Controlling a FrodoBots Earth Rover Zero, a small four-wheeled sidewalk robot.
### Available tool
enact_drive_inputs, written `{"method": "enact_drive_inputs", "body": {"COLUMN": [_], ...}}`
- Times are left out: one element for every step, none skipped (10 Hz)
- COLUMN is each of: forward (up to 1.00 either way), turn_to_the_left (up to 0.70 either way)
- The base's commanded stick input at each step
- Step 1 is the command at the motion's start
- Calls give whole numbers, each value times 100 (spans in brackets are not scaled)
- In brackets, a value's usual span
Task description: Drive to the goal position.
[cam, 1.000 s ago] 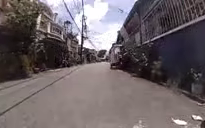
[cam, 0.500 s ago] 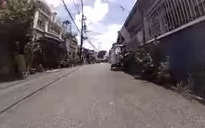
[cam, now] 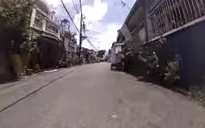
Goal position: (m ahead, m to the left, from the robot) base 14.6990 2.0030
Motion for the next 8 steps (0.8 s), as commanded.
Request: {"method": "enact_drive_inputs", "body": {"forward": [70, 70, 70, 70, 70, 70, 70, 70], "turn_to_the_left": [0, 0, 0, 0, 0, 0, 0, 0]}}
